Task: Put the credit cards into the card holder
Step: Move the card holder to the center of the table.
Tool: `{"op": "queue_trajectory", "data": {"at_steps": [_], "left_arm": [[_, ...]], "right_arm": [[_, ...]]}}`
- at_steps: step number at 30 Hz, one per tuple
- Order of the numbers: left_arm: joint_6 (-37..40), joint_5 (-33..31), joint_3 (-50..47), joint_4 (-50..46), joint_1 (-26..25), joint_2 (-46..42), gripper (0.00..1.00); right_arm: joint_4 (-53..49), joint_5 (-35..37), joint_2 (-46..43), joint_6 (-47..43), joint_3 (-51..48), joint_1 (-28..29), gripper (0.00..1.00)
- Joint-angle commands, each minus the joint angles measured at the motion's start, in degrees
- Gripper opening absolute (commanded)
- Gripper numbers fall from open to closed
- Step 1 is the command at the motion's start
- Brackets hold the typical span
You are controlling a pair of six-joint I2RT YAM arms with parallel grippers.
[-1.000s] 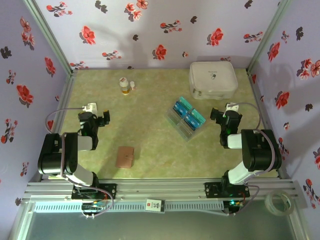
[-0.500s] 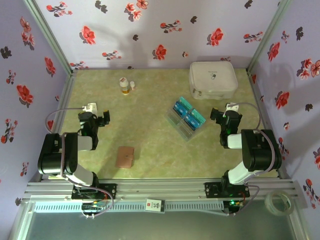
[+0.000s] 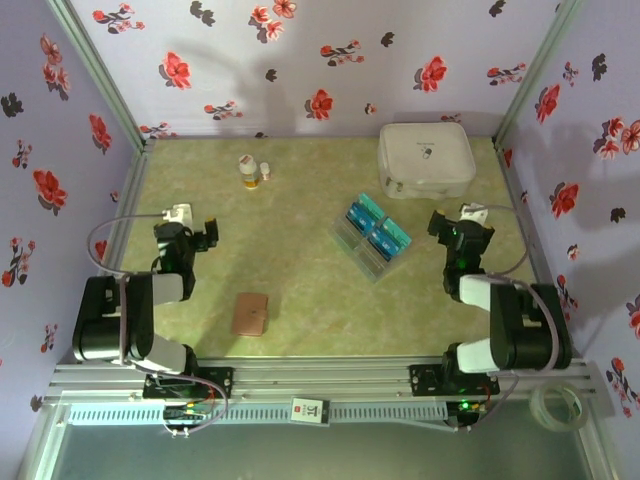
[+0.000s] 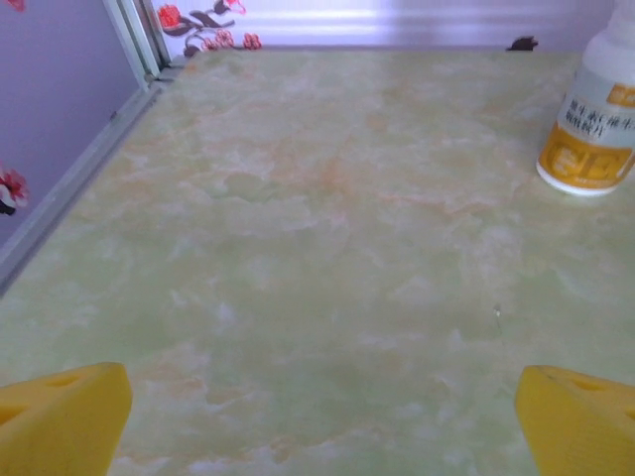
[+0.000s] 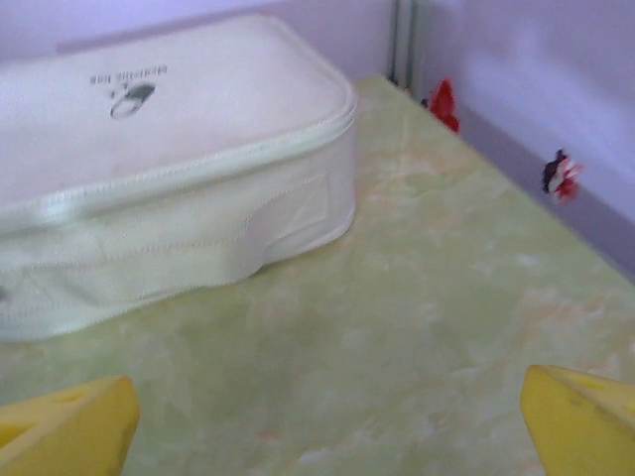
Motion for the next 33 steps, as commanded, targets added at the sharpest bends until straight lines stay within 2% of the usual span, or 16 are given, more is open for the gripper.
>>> {"op": "queue_trajectory", "data": {"at_steps": [1,4,5,9,11,15,19,25,33], "left_arm": [[-2.2,-2.9,1.6,-3.5,0.4,-3.6,1.0],[-2.5,-4.3,3.5,-8.9,0.3,-6.7,1.0],[-3.0,-5.1,4.4,-10.9,0.2,-7.9,1.0],[-10.8,-7.3,10.5,-22.7,0.0,-13.3,1.0],[-16.6,-8.3,15.2,-32.8,-0.2,-15.2,1.0],[-25.2,-8.1,22.2,-49.9,-1.5,-17.5,1.0],[-28.8,-5.4,23.6,-60.1,-4.7,-20.2,1.0],[-33.9,0.3,18.9,-68.2,-10.9,-25.4,1.0],[-39.8,2.3,12.5,-71.3,-20.8,-27.1,1.0]], "right_arm": [[-12.4,6.3,-6.3,5.7,4.6,-0.1,0.99],[-31.0,12.4,-10.3,20.6,10.9,-0.2,0.99],[-35.4,12.3,-11.3,23.8,12.6,-0.5,0.99],[-41.9,-2.0,-14.6,23.8,15.9,-0.6,0.99],[-42.1,-9.5,-16.5,22.9,15.5,-0.3,0.99],[-47.0,-15.8,-19.2,22.7,16.1,2.9,0.99],[-53.5,-17.0,-21.5,21.4,17.8,10.6,0.96],[-60.5,-14.5,-22.8,22.8,20.4,23.5,0.92],[-57.6,-10.1,-15.2,28.0,22.7,41.7,0.89]]}}
